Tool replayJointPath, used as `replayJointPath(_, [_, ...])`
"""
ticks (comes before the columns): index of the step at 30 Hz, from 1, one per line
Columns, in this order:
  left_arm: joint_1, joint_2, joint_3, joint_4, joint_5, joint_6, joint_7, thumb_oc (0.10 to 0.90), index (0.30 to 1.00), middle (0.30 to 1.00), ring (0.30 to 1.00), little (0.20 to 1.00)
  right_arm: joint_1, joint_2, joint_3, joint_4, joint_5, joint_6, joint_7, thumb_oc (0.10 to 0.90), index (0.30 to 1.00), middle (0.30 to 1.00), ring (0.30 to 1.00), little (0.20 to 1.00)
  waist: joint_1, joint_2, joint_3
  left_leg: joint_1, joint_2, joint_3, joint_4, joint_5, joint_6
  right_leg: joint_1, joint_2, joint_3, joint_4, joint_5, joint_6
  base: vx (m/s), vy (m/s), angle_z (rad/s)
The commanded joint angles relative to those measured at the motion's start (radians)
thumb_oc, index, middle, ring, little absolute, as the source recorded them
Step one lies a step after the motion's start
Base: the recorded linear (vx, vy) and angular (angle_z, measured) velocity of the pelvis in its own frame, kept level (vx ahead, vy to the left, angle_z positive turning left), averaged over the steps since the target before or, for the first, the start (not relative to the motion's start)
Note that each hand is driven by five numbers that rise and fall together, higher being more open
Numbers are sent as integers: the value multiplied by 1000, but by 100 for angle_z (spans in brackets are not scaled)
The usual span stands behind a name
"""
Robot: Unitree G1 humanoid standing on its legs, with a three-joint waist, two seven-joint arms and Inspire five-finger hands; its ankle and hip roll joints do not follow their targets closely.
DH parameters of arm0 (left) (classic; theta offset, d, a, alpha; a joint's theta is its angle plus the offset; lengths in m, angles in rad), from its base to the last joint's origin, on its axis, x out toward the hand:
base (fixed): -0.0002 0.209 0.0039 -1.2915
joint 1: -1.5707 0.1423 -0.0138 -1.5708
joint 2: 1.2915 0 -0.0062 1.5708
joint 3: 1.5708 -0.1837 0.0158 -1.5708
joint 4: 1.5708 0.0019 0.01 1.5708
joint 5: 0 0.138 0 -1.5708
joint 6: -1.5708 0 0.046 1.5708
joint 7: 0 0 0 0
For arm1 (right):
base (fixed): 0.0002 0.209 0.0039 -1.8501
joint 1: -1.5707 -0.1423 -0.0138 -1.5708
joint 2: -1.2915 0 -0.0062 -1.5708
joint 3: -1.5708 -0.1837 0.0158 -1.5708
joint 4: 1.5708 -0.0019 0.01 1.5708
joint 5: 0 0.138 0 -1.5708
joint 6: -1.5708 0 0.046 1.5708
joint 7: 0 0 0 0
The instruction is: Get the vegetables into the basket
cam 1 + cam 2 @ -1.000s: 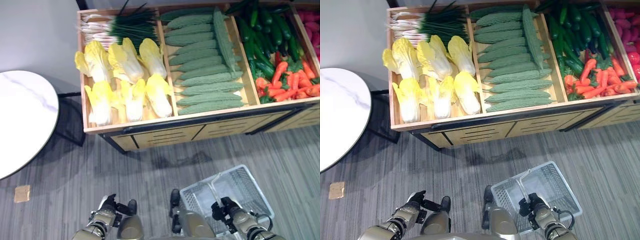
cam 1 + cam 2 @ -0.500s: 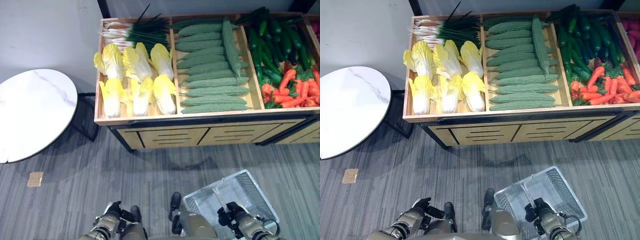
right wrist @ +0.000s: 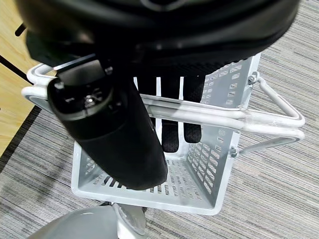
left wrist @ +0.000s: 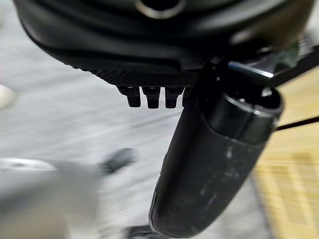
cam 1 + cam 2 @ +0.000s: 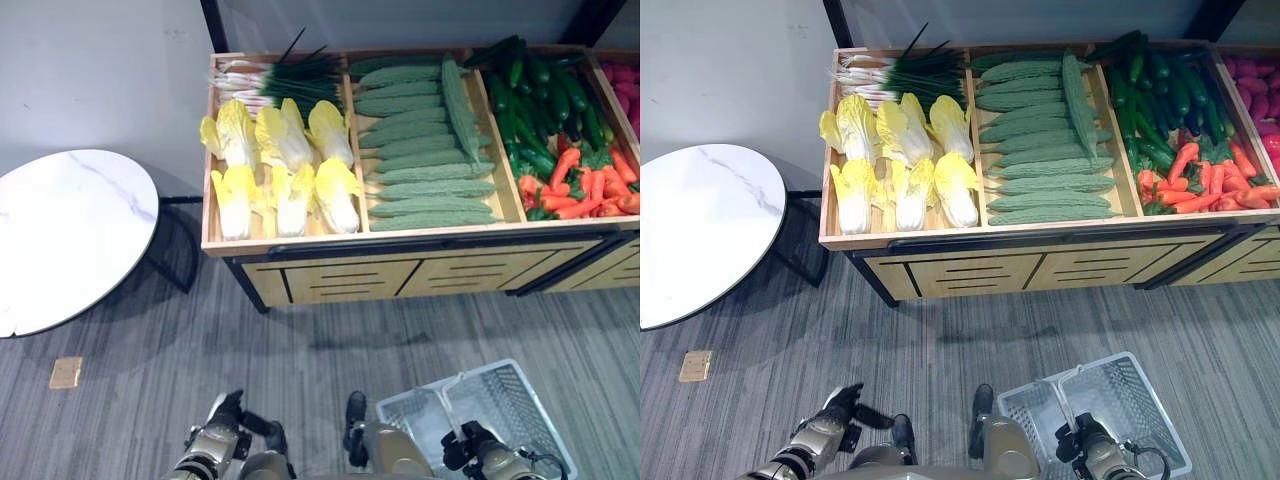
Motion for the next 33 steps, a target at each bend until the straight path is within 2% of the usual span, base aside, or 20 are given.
replayJointPath(1, [22, 80, 51, -223, -38, -96, 1, 900, 1000, 1000, 1000, 1000, 4, -9, -8, -30, -21, -16, -6, 400, 300, 300, 300, 300, 17, -44, 44, 15, -19, -42, -61, 39, -22, 97, -61, 120, -174, 97, 139, 0, 0, 0])
replayJointPath(2, [25, 81, 52, -227, -37, -94, 0, 900, 1000, 1000, 1000, 1000, 5, -9, -8, -30, -21, -16, -5, 400, 300, 300, 300, 300, 17, -44, 43, 15, -19, -42, -61, 39, -22, 97, -61, 120, -175, 97, 139, 0, 0, 0])
replayJointPath(3, [55, 99, 70, -346, -30, -105, -5, 900, 1000, 1000, 1000, 1000, 10, -16, -23, -35, -25, -18, 0, 400, 300, 300, 300, 300, 21, -42, 43, 17, -20, -44, -60, 37, -22, 101, -64, 115, -175, 96, 141, 0, 0, 0])
replayJointPath(7, [113, 142, 113, -581, 17, -120, -10, 900, 1000, 1000, 1000, 1000, 17, -23, -38, -41, -27, -23, 10, 400, 300, 300, 300, 300, 28, -41, 39, 28, -21, -54, -56, 28, -21, 117, -67, 113, -179, 92, 141, 0, 0, 0])
replayJointPath(10, [162, 164, 175, -797, 10, -168, 3, 900, 1000, 1000, 1000, 1000, 29, -22, -51, -44, -25, -30, 14, 400, 300, 300, 300, 300, 38, -34, 33, 38, -24, -61, -54, 18, -21, 130, -69, 112, -187, 87, 141, 16, 2, 3])
replayJointPath(14, [163, 195, 228, -928, 57, -190, 46, 900, 1000, 1000, 1000, 1000, 33, -22, -50, -50, -25, -36, 8, 400, 300, 300, 300, 300, 38, -28, 23, 49, -24, -63, -55, 12, -23, 141, -69, 115, -190, 82, 140, 22, 10, 2])
replayJointPath(16, [123, 247, 268, -1006, 152, -202, 96, 900, 1000, 1000, 1000, 1000, 32, -21, -49, -48, -29, -40, 2, 400, 300, 300, 300, 300, 33, -21, 9, 63, -23, -59, -59, 7, -25, 150, -69, 118, -191, 77, 141, 40, 7, -1])
replayJointPath(19, [91, 284, 298, -1040, 201, -202, 127, 900, 1000, 1000, 1000, 1000, 30, -22, -47, -39, -38, -38, -2, 400, 300, 300, 300, 300, 30, -14, -1, 74, -22, -55, -61, 3, -27, 158, -68, 122, -191, 73, 141, 43, 3, -2])
replayJointPath(23, [-1, 402, 351, -1079, 334, -188, 201, 900, 1000, 1000, 1000, 1000, 30, -31, -47, -24, -48, -38, -6, 400, 300, 300, 300, 300, 12, 6, -28, 95, -20, -44, -64, -6, -32, 171, -64, 137, -198, 68, 142, 53, 8, -4])
replayJointPath(24, [-63, 492, 341, -1057, 424, -169, 218, 900, 1000, 1000, 1000, 1000, 28, -39, -39, -17, -48, -39, -7, 400, 300, 300, 300, 300, -1, 19, -40, 106, -19, -37, -65, -10, -35, 176, -61, 143, -200, 68, 142, 43, 9, -6])
replayJointPath(25, [-69, 494, 337, -1052, 426, -169, 220, 900, 1000, 1000, 1000, 1000, 27, -36, -40, -16, -48, -39, -7, 400, 300, 300, 300, 300, 1, 17, -40, 105, -19, -37, -65, -10, -35, 176, -61, 144, -201, 68, 142, 44, 7, -5])
replayJointPath(29, [-216, 655, 255, -957, 545, -141, 219, 900, 1000, 1000, 1000, 1000, 26, -65, -20, -3, -72, -43, -6, 400, 300, 300, 300, 300, -30, 41, -64, 117, -20, -21, -66, -11, -39, 178, -57, 163, -205, 71, 143, 22, -3, -12])
replayJointPath(30, [-230, 658, 243, -946, 546, -142, 223, 900, 1000, 1000, 1000, 1000, 26, -62, -23, -3, -72, -43, -6, 400, 300, 300, 300, 300, -27, 39, -63, 116, -20, -21, -66, -12, -39, 177, -57, 163, -205, 72, 143, 31, 4, -16])
replayJointPath(33, [-362, 776, 94, -811, 620, -132, 205, 900, 1000, 1000, 1000, 1000, 37, -75, -27, -3, -69, -48, -12, 400, 300, 300, 300, 300, -68, 68, -80, 127, -25, 5, -67, -15, -42, 171, -55, 198, -216, 84, 148, 47, 9, -29])
